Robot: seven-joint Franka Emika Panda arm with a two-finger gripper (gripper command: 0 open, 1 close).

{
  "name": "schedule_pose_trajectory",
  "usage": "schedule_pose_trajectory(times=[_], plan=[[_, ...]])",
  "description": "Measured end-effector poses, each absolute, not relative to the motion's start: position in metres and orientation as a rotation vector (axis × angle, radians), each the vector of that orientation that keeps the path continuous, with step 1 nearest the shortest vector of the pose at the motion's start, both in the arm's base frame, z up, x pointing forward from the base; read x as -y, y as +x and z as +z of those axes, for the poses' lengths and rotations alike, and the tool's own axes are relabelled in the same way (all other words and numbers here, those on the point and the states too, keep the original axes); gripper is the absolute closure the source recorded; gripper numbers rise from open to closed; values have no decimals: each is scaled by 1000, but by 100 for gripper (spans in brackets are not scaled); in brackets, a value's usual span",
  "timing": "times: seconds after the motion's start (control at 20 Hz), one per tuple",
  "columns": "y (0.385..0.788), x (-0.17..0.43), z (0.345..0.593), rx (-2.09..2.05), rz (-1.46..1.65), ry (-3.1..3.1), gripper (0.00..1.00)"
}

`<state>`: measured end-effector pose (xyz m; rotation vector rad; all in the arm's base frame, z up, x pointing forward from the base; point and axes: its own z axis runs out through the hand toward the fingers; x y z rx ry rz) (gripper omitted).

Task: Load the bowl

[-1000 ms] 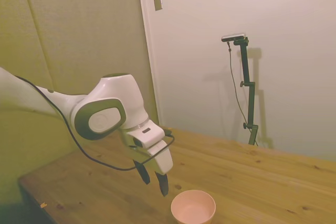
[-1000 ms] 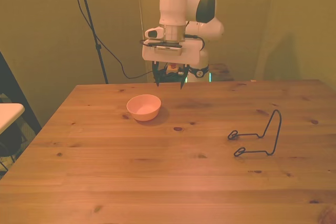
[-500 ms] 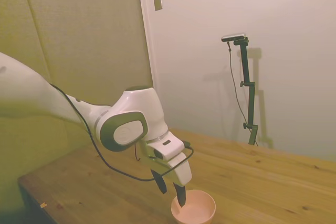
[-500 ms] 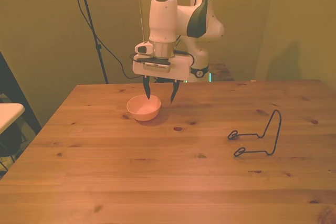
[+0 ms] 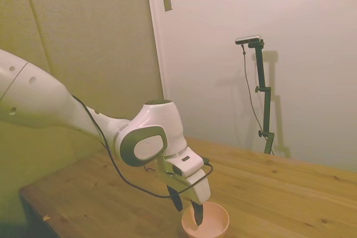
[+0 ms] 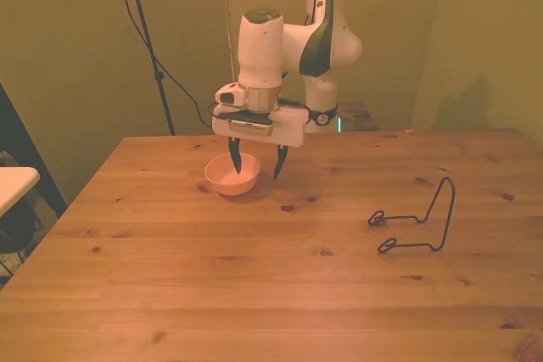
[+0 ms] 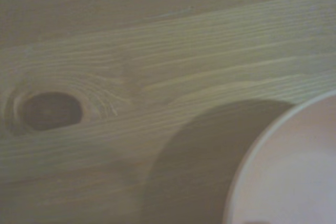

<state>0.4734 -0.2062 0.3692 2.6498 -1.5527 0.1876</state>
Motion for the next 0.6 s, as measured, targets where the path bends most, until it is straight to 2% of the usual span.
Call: schedule_pose_trajectory(times=[0.6], plan=[[480, 210, 362, 1567, 173, 2634, 100]])
